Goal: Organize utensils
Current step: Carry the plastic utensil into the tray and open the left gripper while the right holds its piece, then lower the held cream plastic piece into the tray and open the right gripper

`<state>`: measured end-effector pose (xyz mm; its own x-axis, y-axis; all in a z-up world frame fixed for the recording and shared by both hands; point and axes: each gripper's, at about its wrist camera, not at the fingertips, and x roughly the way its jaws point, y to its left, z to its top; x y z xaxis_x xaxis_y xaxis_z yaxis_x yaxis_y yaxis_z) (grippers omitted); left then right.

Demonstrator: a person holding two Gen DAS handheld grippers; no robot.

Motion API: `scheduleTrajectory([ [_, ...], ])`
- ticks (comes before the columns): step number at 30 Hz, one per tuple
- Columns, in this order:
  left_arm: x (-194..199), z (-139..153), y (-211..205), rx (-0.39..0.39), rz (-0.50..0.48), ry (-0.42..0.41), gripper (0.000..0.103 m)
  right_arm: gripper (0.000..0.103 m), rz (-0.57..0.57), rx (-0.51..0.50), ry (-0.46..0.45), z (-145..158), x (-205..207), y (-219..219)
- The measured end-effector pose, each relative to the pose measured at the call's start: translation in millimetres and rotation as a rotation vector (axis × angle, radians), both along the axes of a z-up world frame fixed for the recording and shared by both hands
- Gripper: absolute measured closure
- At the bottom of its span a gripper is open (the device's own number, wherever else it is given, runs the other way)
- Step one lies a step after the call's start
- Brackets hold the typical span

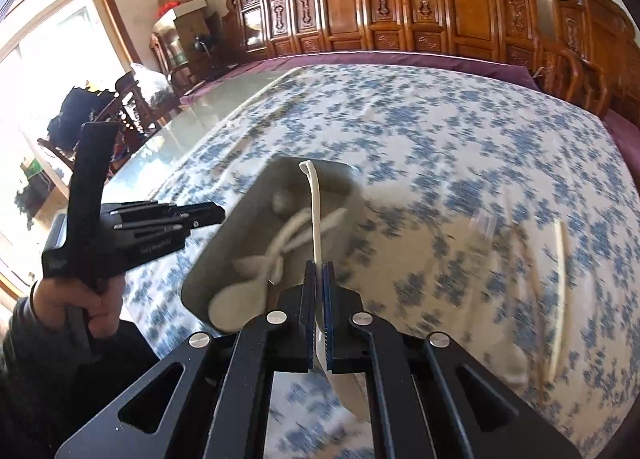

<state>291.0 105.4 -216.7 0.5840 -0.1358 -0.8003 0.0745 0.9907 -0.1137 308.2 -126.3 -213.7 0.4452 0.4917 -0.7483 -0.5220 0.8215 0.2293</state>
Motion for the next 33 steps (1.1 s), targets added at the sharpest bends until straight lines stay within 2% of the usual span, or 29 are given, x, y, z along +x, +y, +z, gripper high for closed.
scheduleTrajectory([
  [4,-3.3,10.4,9.8,-0.019,0.012,-0.029,0.094,0.098,0.006,0.018,0.025,-5.6,9.7,26.8],
  [11,-3.4,16.3,22.3,-0.004,0.041,-0.049,0.093,0.098,-0.022,0.070,0.101,-25.5,28.8,56.2],
  [16,-2.9,15.5,26.6,-0.012,0.053,-0.045,0.093,0.098,-0.053,0.046,0.122,-42.5,36.9,67.2],
  [24,-2.8,14.2,21.4,-0.007,0.040,-0.043,0.093,0.095,-0.049,0.009,0.098,-52.3,37.0,69.6],
  [29,-2.1,12.2,18.6,0.000,0.035,-0.040,0.093,0.095,-0.049,0.030,0.086,-46.6,37.3,63.6],
  [33,-2.0,13.4,12.4,-0.003,0.024,-0.044,0.093,0.095,-0.047,0.026,0.034,-32.4,31.6,48.0],
])
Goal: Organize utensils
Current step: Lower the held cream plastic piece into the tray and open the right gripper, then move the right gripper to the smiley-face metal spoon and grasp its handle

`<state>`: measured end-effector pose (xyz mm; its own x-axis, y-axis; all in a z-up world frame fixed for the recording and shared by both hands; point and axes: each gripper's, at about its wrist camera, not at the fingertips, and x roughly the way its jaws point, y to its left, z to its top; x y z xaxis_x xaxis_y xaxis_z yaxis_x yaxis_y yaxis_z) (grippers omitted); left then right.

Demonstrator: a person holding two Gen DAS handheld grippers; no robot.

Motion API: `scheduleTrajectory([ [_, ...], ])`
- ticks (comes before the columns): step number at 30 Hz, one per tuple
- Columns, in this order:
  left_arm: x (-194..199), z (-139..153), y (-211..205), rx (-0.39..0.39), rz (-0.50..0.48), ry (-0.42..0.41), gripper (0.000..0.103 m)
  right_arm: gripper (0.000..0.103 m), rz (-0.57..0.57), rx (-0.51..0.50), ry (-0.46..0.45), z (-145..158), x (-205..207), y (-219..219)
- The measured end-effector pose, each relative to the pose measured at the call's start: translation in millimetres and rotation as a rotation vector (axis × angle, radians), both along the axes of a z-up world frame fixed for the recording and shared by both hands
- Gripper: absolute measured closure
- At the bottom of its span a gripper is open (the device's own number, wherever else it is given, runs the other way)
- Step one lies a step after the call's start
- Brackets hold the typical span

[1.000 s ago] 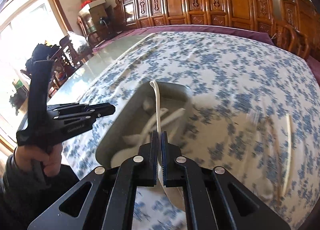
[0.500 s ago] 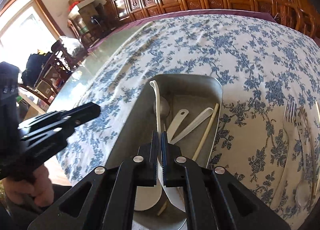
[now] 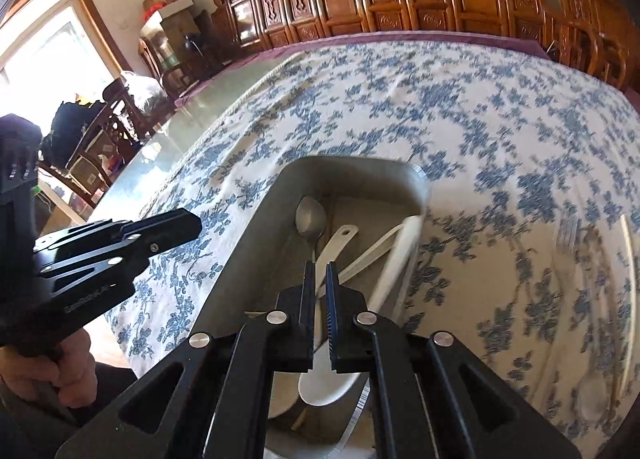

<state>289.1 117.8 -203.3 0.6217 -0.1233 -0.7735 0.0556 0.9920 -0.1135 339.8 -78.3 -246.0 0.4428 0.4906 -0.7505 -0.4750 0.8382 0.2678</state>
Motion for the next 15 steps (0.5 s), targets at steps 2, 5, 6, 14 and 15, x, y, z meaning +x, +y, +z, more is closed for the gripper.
scheduleTrajectory([
  [2,0.0,1.1,-5.4,0.002,-0.011,-0.004,0.093,0.095,-0.002,-0.011,-0.029,7.6,-3.5,-10.7],
  [5,0.9,1.7,-20.4,0.008,-0.038,-0.008,0.093,0.095,-0.017,-0.042,-0.079,18.6,-8.9,-35.9],
  [6,1.1,2.4,-27.6,0.010,-0.051,-0.012,0.093,0.095,-0.028,-0.059,-0.095,21.6,-10.8,-48.5],
  [14,2.5,4.6,-78.1,0.009,-0.132,-0.024,0.074,0.095,-0.143,-0.194,-0.096,9.8,-6.0,-142.5],
  [15,2.3,4.2,-85.2,0.008,-0.142,-0.025,0.070,0.095,-0.155,-0.207,-0.091,6.6,-5.5,-152.3],
])
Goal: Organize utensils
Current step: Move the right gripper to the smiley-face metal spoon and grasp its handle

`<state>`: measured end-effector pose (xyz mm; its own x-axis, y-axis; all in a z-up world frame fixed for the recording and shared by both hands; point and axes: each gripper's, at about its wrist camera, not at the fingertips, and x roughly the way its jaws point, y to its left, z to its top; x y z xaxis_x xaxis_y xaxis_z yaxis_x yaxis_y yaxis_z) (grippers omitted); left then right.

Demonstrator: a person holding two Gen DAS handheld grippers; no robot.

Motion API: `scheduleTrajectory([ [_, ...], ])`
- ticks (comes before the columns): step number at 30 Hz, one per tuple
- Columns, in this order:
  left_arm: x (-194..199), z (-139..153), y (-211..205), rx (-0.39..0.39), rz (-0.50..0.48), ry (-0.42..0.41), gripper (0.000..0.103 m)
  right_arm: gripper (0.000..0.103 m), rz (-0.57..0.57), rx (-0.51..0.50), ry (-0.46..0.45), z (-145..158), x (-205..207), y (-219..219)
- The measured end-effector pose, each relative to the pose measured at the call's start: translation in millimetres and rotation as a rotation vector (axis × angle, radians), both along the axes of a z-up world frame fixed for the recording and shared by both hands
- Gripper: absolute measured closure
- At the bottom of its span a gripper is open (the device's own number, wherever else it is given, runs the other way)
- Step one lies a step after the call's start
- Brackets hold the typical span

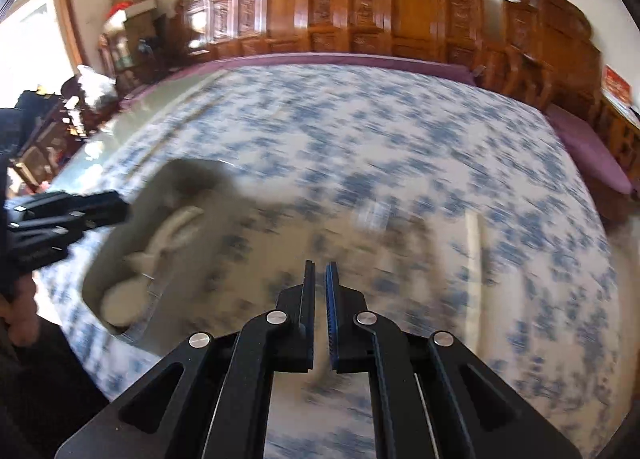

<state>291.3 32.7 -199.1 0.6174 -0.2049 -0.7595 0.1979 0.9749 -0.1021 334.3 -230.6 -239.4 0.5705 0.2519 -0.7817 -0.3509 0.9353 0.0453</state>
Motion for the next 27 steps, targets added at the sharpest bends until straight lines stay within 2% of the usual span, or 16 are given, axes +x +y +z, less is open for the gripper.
scheduleTrajectory([
  [5,-0.5,-3.0,-25.2,-0.013,-0.032,0.006,0.065,0.094,-0.041,-0.062,0.034,-19.8,4.9,-33.6],
  [6,-0.5,-4.3,-30.6,-0.013,-0.038,0.010,0.065,0.089,-0.041,-0.066,0.040,-23.5,5.5,-36.1],
  [7,-1.6,-5.0,-35.0,-0.013,-0.043,0.013,0.065,0.087,-0.039,-0.069,0.047,-26.2,6.3,-36.1],
  [17,-5.1,-12.8,-67.2,-0.007,-0.084,0.029,0.065,0.087,0.006,-0.123,0.136,-59.4,23.7,-13.8],
  [22,-4.8,-17.8,-74.0,0.000,-0.087,0.034,0.065,0.087,0.013,-0.139,0.155,-65.6,32.6,-14.0],
  [24,-5.2,-19.1,-76.3,0.003,-0.091,0.035,0.065,0.088,0.026,-0.152,0.161,-65.2,32.2,-13.8],
  [25,-5.7,-19.5,-77.8,0.005,-0.094,0.034,0.065,0.093,0.033,-0.154,0.164,-65.1,31.1,-13.8],
  [27,-6.0,-20.0,-79.5,0.009,-0.097,0.033,0.065,0.095,0.041,-0.159,0.168,-64.9,28.9,-13.7],
])
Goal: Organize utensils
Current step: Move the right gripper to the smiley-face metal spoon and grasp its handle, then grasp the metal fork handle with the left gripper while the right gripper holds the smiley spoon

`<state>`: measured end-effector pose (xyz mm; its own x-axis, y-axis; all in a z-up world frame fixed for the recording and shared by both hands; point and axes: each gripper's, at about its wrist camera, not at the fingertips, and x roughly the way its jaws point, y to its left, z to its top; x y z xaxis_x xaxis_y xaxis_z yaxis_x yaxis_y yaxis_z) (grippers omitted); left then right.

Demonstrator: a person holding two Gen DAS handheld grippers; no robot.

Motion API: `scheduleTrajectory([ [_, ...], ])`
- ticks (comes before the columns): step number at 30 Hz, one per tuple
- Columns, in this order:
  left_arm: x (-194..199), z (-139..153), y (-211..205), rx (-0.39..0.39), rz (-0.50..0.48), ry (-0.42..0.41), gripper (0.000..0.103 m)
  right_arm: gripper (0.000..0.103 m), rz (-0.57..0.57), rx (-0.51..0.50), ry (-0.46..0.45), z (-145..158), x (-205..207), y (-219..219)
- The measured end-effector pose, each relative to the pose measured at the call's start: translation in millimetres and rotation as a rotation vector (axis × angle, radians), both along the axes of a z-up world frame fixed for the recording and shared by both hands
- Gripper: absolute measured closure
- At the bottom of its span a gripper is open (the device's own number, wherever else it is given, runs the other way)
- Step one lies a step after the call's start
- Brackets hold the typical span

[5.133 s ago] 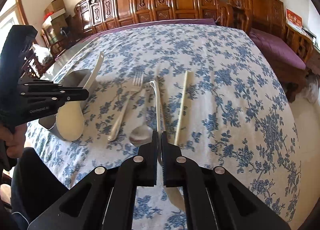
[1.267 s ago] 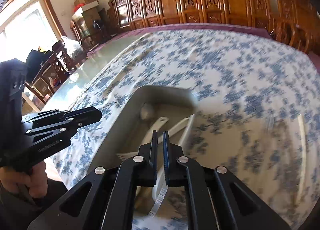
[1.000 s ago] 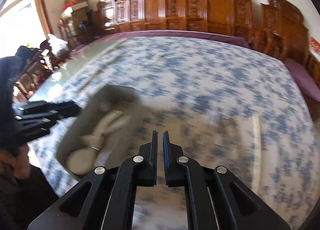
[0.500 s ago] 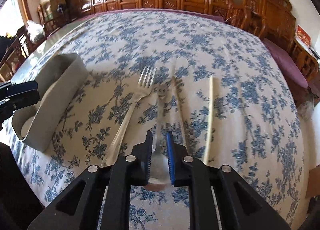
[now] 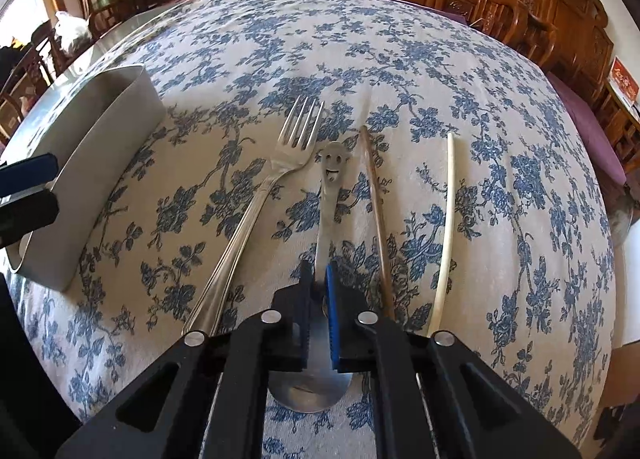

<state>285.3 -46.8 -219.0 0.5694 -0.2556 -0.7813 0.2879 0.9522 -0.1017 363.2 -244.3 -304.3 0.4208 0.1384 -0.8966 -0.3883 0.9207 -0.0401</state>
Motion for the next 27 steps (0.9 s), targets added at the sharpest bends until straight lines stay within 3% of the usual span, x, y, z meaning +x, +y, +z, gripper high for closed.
scheduleTrajectory([
  [7,-4.0,-1.2,-6.0,0.012,0.007,-0.005,0.065,0.096,-0.011,0.057,-0.003,7.5,-23.7,-16.4],
  [15,-14.5,3.9,-26.6,0.042,-0.008,-0.027,0.065,0.096,-0.024,0.168,-0.080,44.3,-60.7,-47.9],
  [27,-7.5,-12.2,-65.3,0.080,-0.013,0.030,0.065,0.096,-0.034,0.168,-0.114,50.8,-78.5,-82.6],
])
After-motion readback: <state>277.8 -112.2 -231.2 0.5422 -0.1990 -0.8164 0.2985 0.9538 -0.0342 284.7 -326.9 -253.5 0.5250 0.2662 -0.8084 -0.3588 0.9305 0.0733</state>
